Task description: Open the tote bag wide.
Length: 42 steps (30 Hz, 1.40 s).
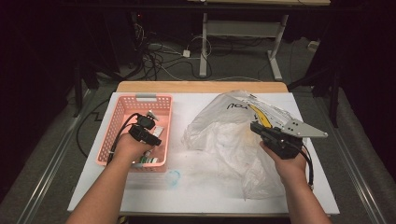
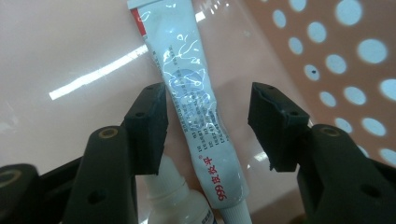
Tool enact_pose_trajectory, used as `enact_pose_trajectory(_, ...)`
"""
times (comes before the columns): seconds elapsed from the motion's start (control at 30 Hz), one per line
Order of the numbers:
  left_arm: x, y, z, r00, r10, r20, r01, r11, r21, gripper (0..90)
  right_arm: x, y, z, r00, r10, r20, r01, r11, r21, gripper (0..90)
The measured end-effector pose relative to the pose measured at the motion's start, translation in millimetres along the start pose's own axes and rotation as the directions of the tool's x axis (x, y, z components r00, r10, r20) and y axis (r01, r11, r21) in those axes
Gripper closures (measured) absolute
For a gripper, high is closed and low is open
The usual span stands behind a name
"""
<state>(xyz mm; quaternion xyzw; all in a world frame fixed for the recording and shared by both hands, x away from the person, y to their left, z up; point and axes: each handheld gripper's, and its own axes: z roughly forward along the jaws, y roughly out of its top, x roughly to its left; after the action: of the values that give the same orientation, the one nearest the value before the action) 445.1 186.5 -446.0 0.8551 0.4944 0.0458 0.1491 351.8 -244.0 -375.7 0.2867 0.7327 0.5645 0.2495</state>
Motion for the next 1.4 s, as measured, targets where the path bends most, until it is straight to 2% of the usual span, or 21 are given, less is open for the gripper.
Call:
enact_pose_trajectory(0.1,1.3,1.0,3.2,0.9999,-0.012,0.003,0.012,0.9994,0.032,50.5,0.5,0.3,-0.1,1.0,0.004,0.001,-0.004,1.0,0.0,90.0)
enact_pose_trajectory(0.23,0.7,3.1,4.0,0.9998,-0.019,-0.009,0.019,0.999,0.04,53.7,-0.4,-0.2,0.3,1.0,0.0,-0.007,0.0,1.0,0.002,90.0)
enact_pose_trajectory(0.47,1.0,5.5,5.9,0.9994,-0.034,-0.003,0.034,0.9992,0.019,66.7,1.0,0.2,0.3,0.9999,0.0,-0.011,0.0,1.0,0.003,90.0)
enact_pose_trajectory(0.6,-0.4,7.1,6.7,0.9989,-0.046,-0.009,0.047,0.9989,0.011,67.4,1.1,0.7,-0.4,0.9999,0.0,-0.011,0.0,1.0,0.001,90.0)
enact_pose_trajectory(1.17,-0.2,7.0,4.4,0.9988,-0.047,-0.012,0.048,0.9989,0.005,67.7,0.1,0.1,-1.4,0.9999,0.012,-0.01,-0.012,1.0,-0.001,90.0)
enact_pose_trajectory(1.4,2.1,2.8,-10.0,0.9987,-0.051,-0.008,0.05,0.9976,-0.048,67.7,-0.6,0.1,-2.9,0.9999,0.014,-0.009,-0.014,1.0,-0.004,90.0)
